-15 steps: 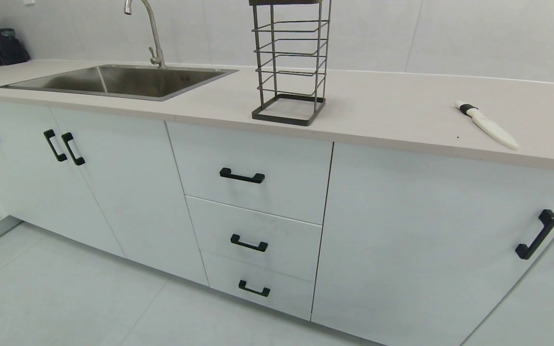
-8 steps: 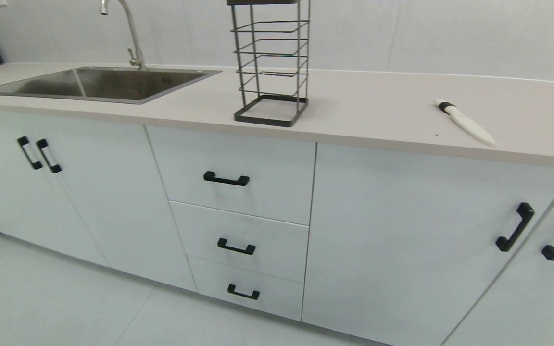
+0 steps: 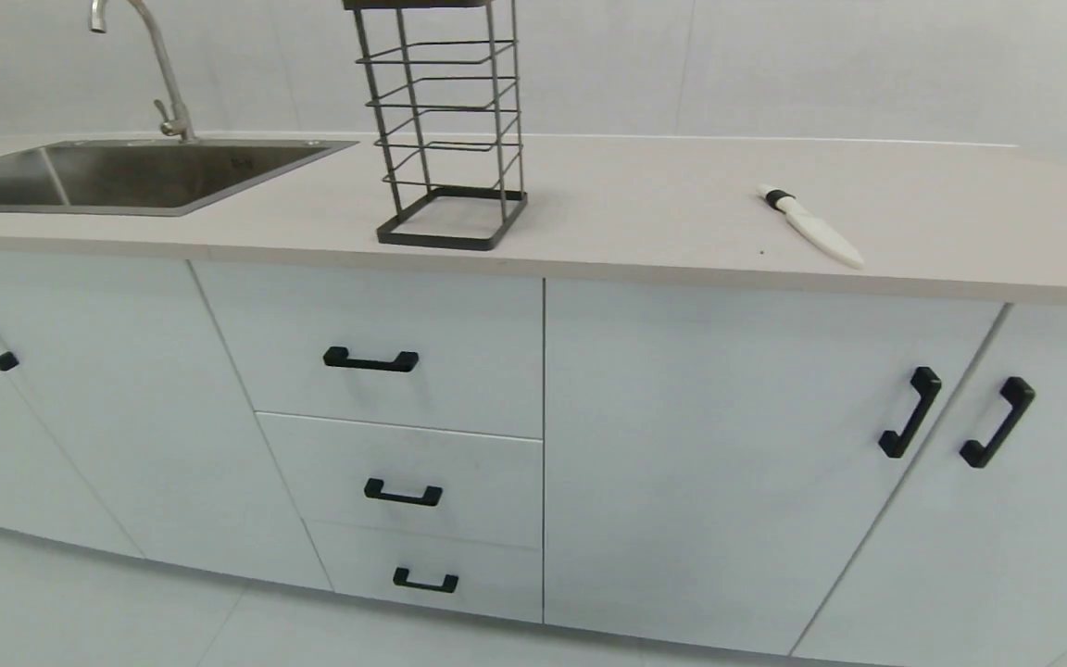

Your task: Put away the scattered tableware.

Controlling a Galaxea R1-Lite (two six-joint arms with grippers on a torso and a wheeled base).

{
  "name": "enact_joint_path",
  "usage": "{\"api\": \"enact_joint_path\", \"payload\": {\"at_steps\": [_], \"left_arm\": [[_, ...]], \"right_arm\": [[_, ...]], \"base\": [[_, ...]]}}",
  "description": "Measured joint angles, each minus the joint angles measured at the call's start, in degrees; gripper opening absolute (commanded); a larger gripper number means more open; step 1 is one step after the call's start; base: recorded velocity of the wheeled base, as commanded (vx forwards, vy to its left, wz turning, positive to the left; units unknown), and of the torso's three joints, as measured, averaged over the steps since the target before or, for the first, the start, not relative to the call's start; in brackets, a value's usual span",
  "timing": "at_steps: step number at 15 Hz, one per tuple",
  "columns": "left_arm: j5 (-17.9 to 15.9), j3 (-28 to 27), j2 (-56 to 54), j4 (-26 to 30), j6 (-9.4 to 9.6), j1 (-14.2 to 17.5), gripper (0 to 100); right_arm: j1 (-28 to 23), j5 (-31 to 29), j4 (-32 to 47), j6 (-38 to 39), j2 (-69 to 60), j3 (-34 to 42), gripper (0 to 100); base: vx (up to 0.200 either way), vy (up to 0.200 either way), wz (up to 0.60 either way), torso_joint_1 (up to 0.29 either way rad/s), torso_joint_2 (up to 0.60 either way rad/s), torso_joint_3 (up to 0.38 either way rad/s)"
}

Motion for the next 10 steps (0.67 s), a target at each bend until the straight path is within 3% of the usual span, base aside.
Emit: {"api": "enact_joint_path", "payload": {"at_steps": [3,7,10], "left_arm": [[0.0,-0.1,0.0,0.0,0.02,0.1,100],[0.1,-0.1,0.0,0.0,0.04,0.1,100],[1.3,-0.2,0.0,0.1,0.11,0.1,100]], "right_arm": [[0.0,0.0,-0.1,0.1,0.0,0.0,100],[0.0,0.0,0.0,-0.1,0.0,0.0,100],[0.0,0.0,-0.1,-0.1,0.0,0.0,100]], "base": [[0.000,0.000,-0.60,0.002,0.00,0.001],[0.000,0.000,0.00,0.000,0.00,0.000],[0.200,0.000,0.00,0.001,0.00,0.004]]}}
